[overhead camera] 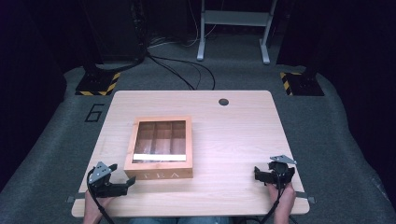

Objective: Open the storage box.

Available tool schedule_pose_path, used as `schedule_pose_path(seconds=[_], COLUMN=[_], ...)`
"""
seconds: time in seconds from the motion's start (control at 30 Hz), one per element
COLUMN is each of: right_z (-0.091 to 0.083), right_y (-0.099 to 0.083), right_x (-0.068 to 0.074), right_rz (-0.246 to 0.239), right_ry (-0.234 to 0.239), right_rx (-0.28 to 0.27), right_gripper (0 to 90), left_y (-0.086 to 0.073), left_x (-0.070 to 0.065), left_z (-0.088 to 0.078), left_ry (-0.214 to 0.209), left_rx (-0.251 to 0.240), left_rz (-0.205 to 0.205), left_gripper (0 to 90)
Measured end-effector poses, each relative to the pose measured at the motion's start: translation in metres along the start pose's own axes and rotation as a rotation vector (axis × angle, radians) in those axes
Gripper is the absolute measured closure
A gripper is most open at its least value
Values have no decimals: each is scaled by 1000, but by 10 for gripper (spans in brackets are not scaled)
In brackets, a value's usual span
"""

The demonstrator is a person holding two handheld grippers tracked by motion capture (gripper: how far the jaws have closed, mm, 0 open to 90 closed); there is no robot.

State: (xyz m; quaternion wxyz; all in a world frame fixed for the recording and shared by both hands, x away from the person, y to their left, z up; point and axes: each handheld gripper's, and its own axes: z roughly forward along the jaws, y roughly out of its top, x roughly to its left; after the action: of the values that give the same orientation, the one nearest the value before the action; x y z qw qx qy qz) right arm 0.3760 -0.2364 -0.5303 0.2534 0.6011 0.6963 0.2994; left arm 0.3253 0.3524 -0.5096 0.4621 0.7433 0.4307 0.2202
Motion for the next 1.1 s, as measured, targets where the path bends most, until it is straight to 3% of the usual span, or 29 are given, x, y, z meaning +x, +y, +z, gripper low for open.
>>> schedule_pose_path(seconds=[0.13,0.4,0.7,1.1], right_z=[0,0,0,0], right_y=[0,0,0,0], right_x=[0,0,0,0], right_rz=[0,-4,-3,-3], right_ry=[-1,-2,-1,-1], right_rx=[0,0,-2,-2], right_gripper=[0,0,0,0], left_y=[5,2,-3,-5], left_x=[1,-1,-6,-9], left_z=[-2,-1,-3,-3], left_ry=[-25,-62,-70,-48], left_rx=[-27,-44,-91,-111], left_rz=[10,-22,-28,-12], left_gripper=[153,270,407,410])
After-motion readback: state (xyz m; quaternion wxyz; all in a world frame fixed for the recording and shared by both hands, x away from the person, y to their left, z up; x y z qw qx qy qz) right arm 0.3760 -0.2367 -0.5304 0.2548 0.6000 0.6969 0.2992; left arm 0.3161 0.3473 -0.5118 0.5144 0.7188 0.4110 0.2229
